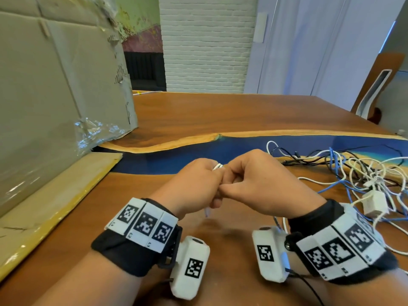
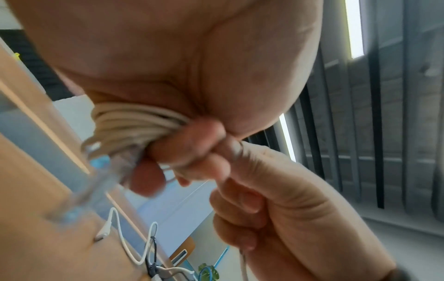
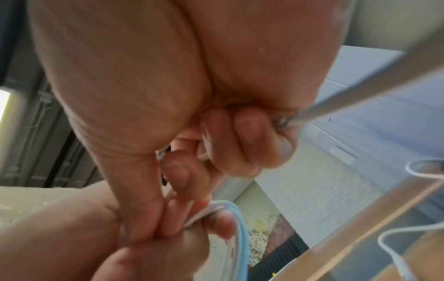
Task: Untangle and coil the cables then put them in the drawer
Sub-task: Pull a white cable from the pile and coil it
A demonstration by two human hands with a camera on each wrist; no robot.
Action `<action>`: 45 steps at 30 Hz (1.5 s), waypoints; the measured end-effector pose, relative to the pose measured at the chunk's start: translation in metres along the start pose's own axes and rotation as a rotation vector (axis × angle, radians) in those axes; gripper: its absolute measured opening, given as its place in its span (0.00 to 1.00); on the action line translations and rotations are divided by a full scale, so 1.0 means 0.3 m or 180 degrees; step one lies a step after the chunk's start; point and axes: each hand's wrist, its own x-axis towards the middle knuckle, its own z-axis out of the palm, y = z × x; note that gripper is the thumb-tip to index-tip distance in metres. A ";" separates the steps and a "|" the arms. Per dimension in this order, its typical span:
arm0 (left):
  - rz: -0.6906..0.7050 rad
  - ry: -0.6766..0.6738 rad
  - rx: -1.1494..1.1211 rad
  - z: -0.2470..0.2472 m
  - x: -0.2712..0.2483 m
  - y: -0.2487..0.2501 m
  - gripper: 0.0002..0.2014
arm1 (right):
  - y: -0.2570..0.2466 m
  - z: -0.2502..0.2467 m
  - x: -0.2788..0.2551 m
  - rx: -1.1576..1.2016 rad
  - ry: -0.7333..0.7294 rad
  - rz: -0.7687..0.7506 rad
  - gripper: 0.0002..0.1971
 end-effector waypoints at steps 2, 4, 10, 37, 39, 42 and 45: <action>-0.0032 0.0006 0.0032 -0.013 0.008 -0.006 0.15 | 0.017 -0.022 0.004 0.0361 0.0029 0.0028 0.07; -0.0033 0.0030 -0.0027 -0.024 0.011 -0.010 0.19 | 0.035 -0.051 0.004 0.0651 0.0130 0.0050 0.06; -0.0127 -0.0107 -0.0239 -0.021 0.017 -0.019 0.31 | 0.041 -0.059 0.003 0.0594 0.0470 -0.0004 0.07; 0.0003 0.0778 -0.2298 -0.002 0.039 -0.008 0.26 | 0.047 0.114 0.049 0.2742 0.0355 0.0021 0.08; 0.0075 0.0807 -0.2108 0.004 0.043 -0.009 0.26 | 0.056 0.129 0.057 0.2633 0.0558 0.0096 0.06; 0.0189 0.0818 -0.1932 0.003 0.046 -0.008 0.24 | 0.065 0.134 0.063 0.2583 0.0782 0.0149 0.04; 0.0201 0.0838 -0.1923 -0.001 0.048 -0.013 0.25 | 0.059 0.137 0.064 0.2795 0.0656 0.0055 0.06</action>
